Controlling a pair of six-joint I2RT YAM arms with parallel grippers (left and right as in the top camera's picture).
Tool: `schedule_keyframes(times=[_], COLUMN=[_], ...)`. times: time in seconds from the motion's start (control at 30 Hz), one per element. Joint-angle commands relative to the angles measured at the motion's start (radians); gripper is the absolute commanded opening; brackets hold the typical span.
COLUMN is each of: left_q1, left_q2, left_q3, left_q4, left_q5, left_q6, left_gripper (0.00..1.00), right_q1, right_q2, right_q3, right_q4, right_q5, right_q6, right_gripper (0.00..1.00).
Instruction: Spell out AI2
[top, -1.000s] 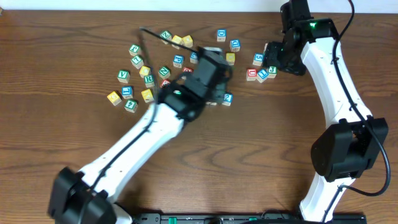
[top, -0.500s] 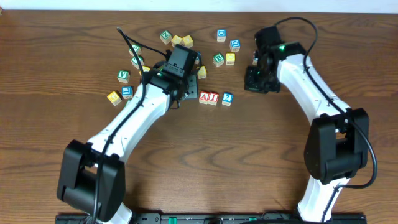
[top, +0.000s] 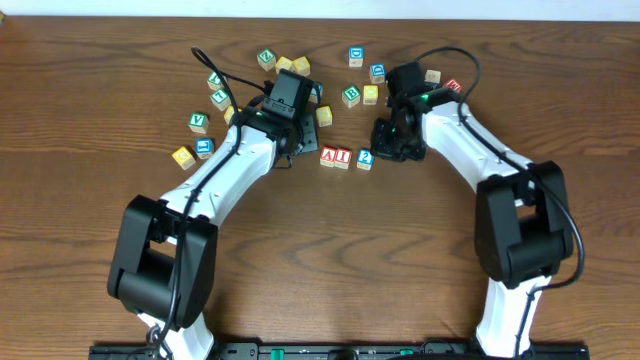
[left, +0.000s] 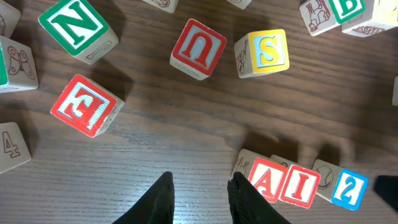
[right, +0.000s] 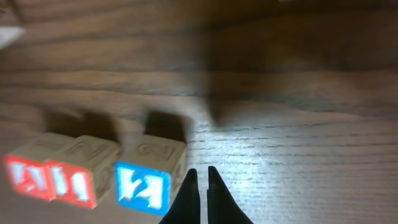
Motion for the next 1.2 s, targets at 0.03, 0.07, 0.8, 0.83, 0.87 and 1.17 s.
schedule_keyframes(times=[0.03,0.07,0.8,0.83,0.87,1.17], left_q1=[0.001,0.001,0.0,0.0,-0.002,-0.018], left_q2=[0.013,0.015,0.153,0.153,0.153,0.153], left_q3=[-0.006,-0.006,-0.007,-0.007,-0.007,-0.007], left_q4=[0.016,0.021,0.122,0.12,0.119,0.104], left_q5=[-0.064,-0.081,0.025,0.026,0.029,0.041], left_q6=[-0.049,-0.064,-0.106,-0.106,-0.106,-0.129], left_gripper=[0.29,0.29,0.29,0.29,0.29,0.3], right_q1=[0.006,0.006,0.045,0.046,0.046,0.046], right_q2=[0.009,0.009,0.01,0.01,0.01,0.01], right_q3=[-0.003,-0.003,-0.027,-0.027,-0.027,-0.027], right_q4=[0.0,0.0,0.014,0.017,0.019,0.055], right_q5=[-0.003,-0.003,-0.029,-0.029,-0.028,-0.026], right_q6=[0.029,0.029,0.094,0.095,0.101,0.089], right_gripper=[0.01,0.01,0.01,0.01,0.01,0.03])
